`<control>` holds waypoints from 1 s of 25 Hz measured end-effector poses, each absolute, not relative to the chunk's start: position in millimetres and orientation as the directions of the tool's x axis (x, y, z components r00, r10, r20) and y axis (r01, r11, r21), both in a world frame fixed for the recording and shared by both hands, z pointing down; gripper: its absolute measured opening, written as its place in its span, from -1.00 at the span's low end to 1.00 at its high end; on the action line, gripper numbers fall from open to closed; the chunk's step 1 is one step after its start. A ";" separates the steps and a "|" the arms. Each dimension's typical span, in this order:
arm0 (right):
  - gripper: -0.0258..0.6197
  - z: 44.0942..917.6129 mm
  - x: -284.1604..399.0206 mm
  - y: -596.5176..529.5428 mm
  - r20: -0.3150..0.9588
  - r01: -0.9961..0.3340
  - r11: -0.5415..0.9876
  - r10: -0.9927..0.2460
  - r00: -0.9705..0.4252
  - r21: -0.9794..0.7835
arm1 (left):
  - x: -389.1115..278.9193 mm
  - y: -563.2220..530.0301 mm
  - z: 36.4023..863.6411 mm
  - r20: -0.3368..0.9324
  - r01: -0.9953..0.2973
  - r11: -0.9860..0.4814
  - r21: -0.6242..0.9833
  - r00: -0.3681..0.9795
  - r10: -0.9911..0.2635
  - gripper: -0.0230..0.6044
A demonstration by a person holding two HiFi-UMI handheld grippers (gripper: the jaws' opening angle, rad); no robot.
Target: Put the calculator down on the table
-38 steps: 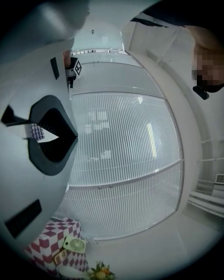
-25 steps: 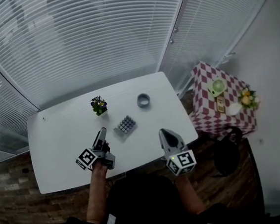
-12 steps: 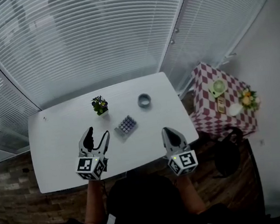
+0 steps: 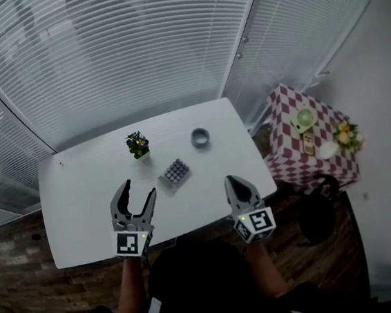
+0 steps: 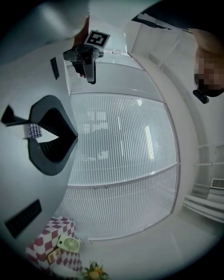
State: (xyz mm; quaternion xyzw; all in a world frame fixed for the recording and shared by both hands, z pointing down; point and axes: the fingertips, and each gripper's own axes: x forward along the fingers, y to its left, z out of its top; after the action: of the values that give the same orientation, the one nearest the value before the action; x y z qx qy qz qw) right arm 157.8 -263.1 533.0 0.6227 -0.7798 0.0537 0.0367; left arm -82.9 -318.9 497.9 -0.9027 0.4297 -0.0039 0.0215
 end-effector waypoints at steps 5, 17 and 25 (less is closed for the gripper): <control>-0.90 529.1 152.3 -265.3 0.116 -0.975 0.221 -0.968 -0.223 -0.037 | -84.0 -317.0 499.6 -0.019 -0.767 -0.642 -0.010 0.642 -0.767 -0.03; -0.90 533.2 145.1 -261.6 0.128 -0.971 0.234 -0.963 -0.237 -0.040 | -83.0 -315.4 506.6 -0.006 -0.772 -0.634 -0.048 0.634 -0.773 -0.80; -0.90 539.5 143.7 -262.5 0.147 -0.968 0.249 -0.957 -0.250 -0.022 | -87.8 -314.6 501.1 -0.050 -0.780 -0.625 0.012 0.624 -0.780 -0.91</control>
State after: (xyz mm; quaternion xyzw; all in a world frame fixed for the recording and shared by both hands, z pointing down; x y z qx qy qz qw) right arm 143.7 -262.5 539.5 0.6102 -0.7887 0.0539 0.0513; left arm -87.8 -314.6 501.1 -0.9012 0.4327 0.0250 0.0052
